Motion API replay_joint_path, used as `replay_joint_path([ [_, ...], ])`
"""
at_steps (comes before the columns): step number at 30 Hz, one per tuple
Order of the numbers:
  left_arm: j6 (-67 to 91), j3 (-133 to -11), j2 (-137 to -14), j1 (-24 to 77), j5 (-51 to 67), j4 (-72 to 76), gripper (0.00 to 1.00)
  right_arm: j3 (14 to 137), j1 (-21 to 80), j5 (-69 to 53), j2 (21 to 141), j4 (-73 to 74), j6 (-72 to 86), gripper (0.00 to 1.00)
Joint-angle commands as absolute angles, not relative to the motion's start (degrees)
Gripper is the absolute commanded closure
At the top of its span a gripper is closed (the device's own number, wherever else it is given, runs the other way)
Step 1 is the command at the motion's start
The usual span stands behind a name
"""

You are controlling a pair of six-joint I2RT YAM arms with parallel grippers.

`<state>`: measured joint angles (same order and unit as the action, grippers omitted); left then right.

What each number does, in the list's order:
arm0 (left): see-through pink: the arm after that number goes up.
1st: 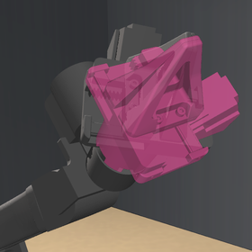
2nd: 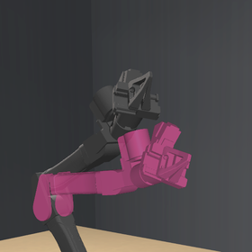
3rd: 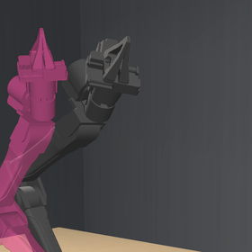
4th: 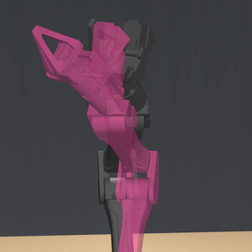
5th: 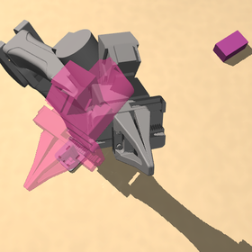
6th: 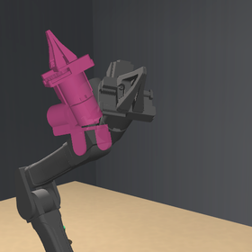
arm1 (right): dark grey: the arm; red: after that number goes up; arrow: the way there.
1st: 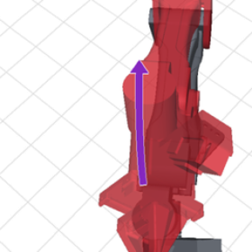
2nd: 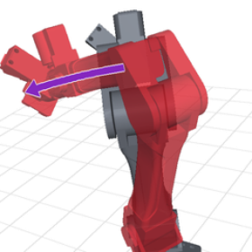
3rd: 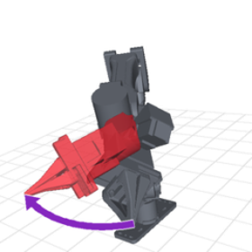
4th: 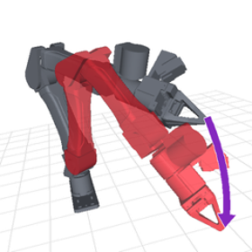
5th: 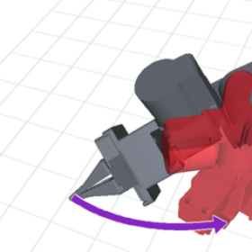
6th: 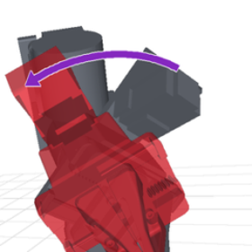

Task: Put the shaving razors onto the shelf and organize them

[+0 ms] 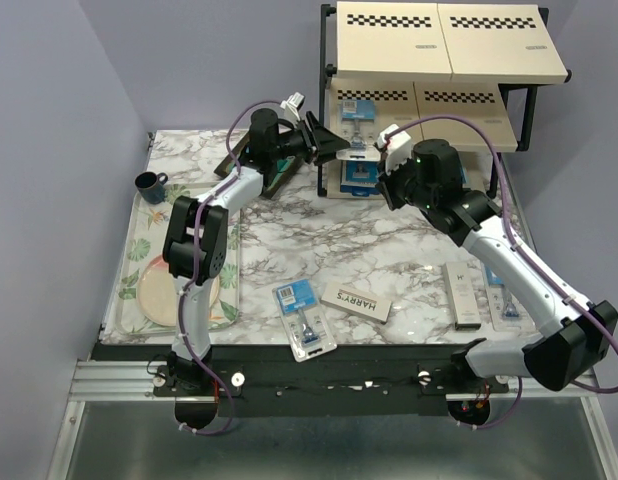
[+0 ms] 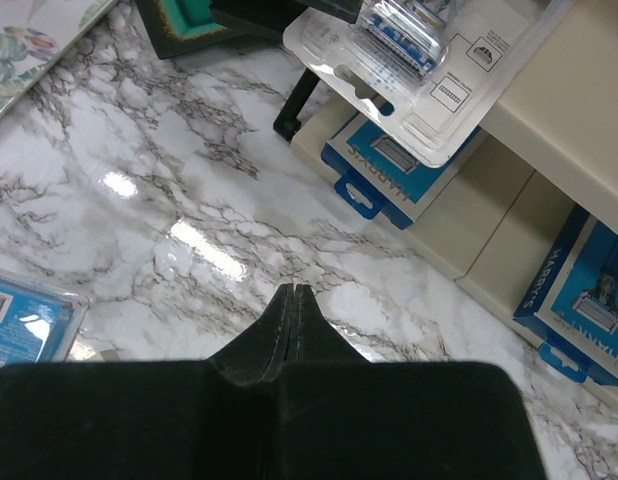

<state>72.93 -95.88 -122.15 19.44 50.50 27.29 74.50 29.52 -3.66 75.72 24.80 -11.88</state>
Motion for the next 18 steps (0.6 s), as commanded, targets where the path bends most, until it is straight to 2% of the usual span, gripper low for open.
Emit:
replay_joint_path([
  [1,69.62,-93.17,-117.96,18.81,48.26,26.81,0.38,75.32,29.36,-2.37,76.90,23.12,-12.39,0.99],
  [12,66.09,-76.58,-109.08,16.70,46.06,25.31,0.24,77.34,29.36,-5.09,80.58,22.06,-12.83,0.99],
  [15,64.53,-71.13,-104.51,15.21,46.14,27.59,0.25,79.18,29.36,-5.36,83.22,20.13,-12.57,0.99],
  [18,59.36,-66.64,-99.42,14.42,47.37,28.92,0.32,81.47,29.44,-2.30,86.21,17.94,-13.97,0.99],
])
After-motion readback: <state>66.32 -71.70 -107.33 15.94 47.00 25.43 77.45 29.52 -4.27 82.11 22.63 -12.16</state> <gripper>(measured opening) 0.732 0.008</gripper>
